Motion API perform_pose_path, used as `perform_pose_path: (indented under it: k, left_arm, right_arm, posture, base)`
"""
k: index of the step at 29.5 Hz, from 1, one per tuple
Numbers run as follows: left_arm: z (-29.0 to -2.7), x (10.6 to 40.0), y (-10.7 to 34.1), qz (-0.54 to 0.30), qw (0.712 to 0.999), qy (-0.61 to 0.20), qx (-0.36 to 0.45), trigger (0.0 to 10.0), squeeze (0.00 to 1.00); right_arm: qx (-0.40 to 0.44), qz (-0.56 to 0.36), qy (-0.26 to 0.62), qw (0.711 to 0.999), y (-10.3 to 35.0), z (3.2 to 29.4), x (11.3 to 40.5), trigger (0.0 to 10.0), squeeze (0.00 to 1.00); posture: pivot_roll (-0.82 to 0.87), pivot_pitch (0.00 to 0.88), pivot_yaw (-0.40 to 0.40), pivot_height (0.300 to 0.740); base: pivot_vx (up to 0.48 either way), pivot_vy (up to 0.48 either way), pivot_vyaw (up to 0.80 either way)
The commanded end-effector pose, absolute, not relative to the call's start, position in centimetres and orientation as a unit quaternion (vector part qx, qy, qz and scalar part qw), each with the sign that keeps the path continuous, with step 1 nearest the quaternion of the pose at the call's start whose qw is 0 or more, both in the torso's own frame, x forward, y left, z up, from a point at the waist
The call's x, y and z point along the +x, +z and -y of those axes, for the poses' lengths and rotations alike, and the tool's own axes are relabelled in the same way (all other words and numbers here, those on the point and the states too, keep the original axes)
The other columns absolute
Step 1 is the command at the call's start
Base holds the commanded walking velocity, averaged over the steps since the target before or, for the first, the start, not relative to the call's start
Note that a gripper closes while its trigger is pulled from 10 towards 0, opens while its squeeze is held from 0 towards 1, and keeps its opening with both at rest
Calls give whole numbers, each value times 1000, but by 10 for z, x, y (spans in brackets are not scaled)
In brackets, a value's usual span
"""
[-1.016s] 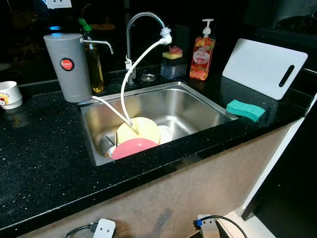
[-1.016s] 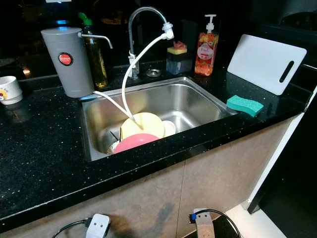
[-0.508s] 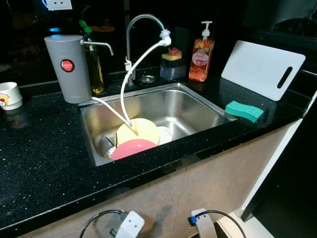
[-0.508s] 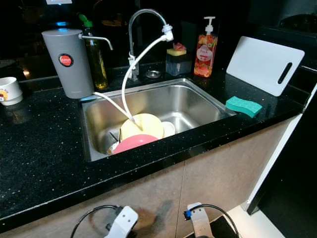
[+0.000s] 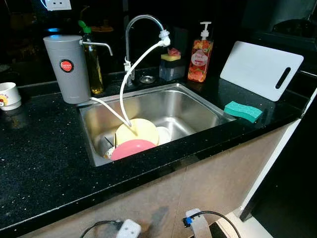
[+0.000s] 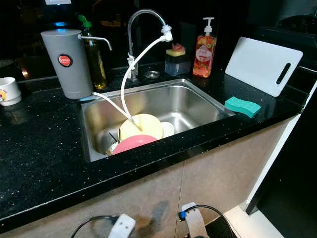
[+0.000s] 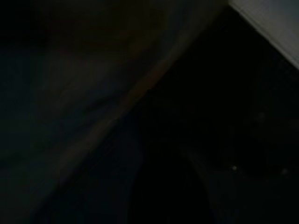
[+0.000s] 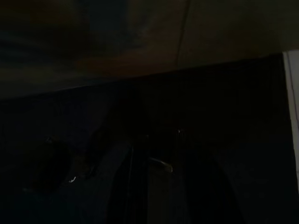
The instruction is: Kitchen organization
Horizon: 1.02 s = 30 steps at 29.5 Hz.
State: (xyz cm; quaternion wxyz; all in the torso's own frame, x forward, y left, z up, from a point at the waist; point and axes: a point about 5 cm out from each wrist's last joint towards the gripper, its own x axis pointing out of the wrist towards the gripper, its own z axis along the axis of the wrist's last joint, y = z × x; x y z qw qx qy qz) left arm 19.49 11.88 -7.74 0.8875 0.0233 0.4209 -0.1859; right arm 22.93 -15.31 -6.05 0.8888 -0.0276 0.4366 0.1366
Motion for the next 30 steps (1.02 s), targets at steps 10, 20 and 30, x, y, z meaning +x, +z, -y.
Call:
perform_pose_path:
  k: [10,20,30]
  left_arm:
    - [-142,187,-83,-446,883,-146,-1,10000,0]
    - [-143,192,-81,-445,884,-142,0,10000,0]
    - [-142,196,-79,-438,888,-140,3,10000,0]
  right_arm:
    - [18,-436,89,895,-59,156,233,10000,0]
    - [64,-480,32,874,-66,165,222,10000,0]
    - [78,-478,4,875,-66,170,222,10000,0]
  posture:
    - [-13,0,-14,740]
    - [-16,0,-7,740]
    - [-20,0,-6,740]
  base:
    - [0,0,0]
    - [0,0,0]
    - [0,0,0]
